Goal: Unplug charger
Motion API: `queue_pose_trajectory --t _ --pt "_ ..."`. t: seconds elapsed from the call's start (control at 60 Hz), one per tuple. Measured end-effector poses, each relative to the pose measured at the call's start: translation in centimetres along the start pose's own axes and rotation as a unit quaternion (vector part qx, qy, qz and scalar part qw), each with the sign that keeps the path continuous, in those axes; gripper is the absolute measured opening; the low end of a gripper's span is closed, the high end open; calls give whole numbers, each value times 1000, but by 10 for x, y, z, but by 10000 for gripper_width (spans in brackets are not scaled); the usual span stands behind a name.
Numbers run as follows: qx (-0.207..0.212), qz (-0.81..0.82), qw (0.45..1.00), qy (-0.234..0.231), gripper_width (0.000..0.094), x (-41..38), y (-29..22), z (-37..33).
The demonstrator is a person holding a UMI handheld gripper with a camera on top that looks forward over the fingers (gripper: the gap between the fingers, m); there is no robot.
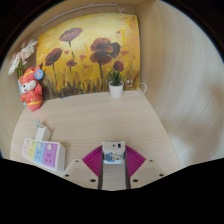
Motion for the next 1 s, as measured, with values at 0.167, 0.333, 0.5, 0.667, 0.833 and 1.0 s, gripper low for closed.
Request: queue_pose_trajectory --t 0.167,0.333,0.5,0.667,0.833,1.0 --pt "11 -8 999 30 624 -3 -16 -9" --pt "83 5 997 6 796 -31 -57 -74" --pt "162 1 986 -27 795 -84 -71 -178" --pt "187 -14 981 -46 816 -136 -30 -245" --pt "165 -30 984 -58 813 -170 17 -277" --pt "149 -33 986 -64 812 -186 48 -291"
Point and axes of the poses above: the point between the fingertips, and its own axes, seen from behind it with the camera up: x to the right, y down, z forward, the way the camera looks, the point moved 10 cm from there along -z, backward, against the way the camera looks, and after that the axes turned 12 degrees about z, right-handed, at the moved point
